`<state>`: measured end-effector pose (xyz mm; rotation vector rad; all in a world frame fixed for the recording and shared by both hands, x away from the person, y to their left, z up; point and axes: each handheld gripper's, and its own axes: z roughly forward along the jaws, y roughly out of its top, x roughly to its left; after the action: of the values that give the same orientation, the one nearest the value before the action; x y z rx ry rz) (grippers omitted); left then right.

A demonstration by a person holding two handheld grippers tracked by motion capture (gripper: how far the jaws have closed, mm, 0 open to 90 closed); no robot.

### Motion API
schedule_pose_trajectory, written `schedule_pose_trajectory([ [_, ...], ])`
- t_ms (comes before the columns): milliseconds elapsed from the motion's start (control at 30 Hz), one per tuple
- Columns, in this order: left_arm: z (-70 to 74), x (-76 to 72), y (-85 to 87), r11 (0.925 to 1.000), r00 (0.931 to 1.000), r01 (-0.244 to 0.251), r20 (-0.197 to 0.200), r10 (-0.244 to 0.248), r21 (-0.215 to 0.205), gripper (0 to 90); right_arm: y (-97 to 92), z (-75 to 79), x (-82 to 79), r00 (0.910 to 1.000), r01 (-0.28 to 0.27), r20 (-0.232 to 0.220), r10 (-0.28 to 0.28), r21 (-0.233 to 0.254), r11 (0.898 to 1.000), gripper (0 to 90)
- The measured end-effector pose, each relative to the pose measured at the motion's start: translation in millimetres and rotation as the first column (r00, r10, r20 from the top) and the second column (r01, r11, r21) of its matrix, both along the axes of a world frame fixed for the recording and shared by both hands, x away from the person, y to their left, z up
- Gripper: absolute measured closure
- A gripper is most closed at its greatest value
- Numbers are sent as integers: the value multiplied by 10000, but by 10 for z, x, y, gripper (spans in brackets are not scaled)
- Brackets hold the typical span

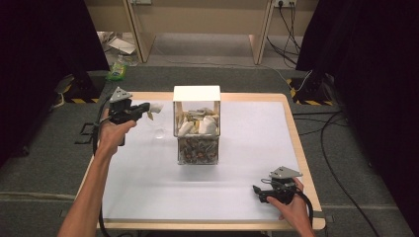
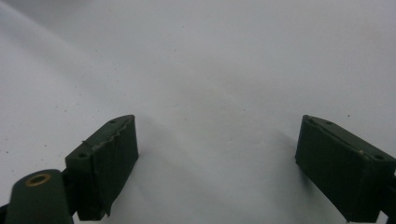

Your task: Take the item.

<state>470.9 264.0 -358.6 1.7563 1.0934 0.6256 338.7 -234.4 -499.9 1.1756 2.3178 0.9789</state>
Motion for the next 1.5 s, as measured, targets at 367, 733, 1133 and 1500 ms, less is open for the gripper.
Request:
schedule_pose_trajectory([
  [367,-219,44,-13,9999,9998,-163,-120,163,27,895,-2,0,4,10000,-35,32,36,-21,10000,136],
  [733,-360,85,-41,9992,9991,-241,-336,251,310,895,1,0,-1,10000,10,-10,-10,10,10000,136],
  [1133,-441,106,-41,9980,9976,-364,-574,394,525,884,2,0,-2,10000,22,-25,-21,14,10000,135],
  [1500,-357,72,-46,9984,9977,-536,-402,544,205,648,-1,1,2,10000,1,1,-1,-6,10000,135],
])
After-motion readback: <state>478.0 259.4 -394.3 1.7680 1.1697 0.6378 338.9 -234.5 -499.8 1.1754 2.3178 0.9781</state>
